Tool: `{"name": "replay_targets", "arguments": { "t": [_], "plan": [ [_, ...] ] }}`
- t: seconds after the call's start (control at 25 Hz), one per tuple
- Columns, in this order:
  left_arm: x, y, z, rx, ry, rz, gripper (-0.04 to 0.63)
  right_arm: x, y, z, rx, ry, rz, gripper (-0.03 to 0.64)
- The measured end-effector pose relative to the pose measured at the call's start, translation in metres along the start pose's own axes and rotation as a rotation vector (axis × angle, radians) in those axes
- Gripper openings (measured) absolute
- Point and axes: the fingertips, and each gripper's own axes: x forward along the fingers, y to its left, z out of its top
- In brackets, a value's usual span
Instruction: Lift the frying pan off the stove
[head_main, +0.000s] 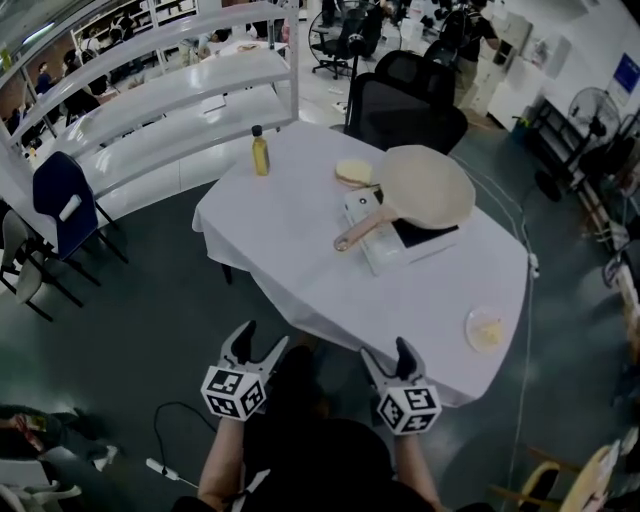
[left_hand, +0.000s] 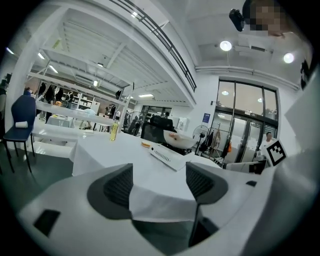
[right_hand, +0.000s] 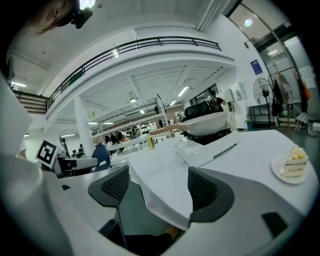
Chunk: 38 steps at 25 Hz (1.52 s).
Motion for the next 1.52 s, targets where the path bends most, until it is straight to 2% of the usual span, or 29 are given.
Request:
{"name": "replay_targets", "arguments": {
  "t": [0.2, 0.4, 0.6, 0.76, 0.92, 1.04, 1.12, 1.28, 1.32, 1.4, 1.52],
  "plan": [
    [0.043, 0.007, 0.037, -0.004, -0.06, -0.029, 0.314, 0.02, -0.025, 0.026, 0.019, -0.045, -0.041, 0.35],
    [0.098, 0.016, 0.077, -0.021, -0.06, -0.125, 0.314, 0.052, -0.042, 0.069, 0.075, -0.102, -0.097, 0.35],
    [0.163, 0.028, 0.12, -0.15, -0.045, -0.277, 0.314, 0.081, -0.063, 0.111, 0.208, -0.181, -0.134, 0.35],
    [0.215, 0.02, 0.146, -0.215, 0.014, -0.436, 0.314, 0.101, -0.086, 0.136, 0.36, -0.249, -0.147, 0.35],
    [0.252, 0.01, 0.157, -0.322, 0.092, -0.591, 0.314, 0.121, -0.102, 0.153, 0.528, -0.305, -0.126, 0.35],
    [0.275, 0.0, 0.159, -0.402, 0.187, -0.701, 0.314, 0.134, -0.123, 0.136, 0.8, -0.323, -0.152, 0.35],
    [0.284, -0.01, 0.158, -0.45, 0.282, -0.769, 0.314, 0.146, -0.132, 0.134, 0.924, -0.342, -0.127, 0.35],
    [0.297, -0.027, 0.144, -0.498, 0.473, -0.86, 0.314, 0.175, -0.131, 0.162, 0.979, -0.42, 0.087, 0.35],
    [0.297, -0.035, 0.14, -0.505, 0.515, -0.904, 0.314, 0.183, -0.131, 0.165, 1.001, -0.424, 0.126, 0.35],
    [0.297, -0.051, 0.134, -0.52, 0.591, -0.996, 0.314, 0.198, -0.132, 0.164, 1.082, -0.409, 0.165, 0.35],
    [0.299, -0.063, 0.125, -0.502, 0.684, -1.041, 0.314, 0.217, -0.134, 0.163, 1.145, -0.388, 0.178, 0.35]
  ]
}}
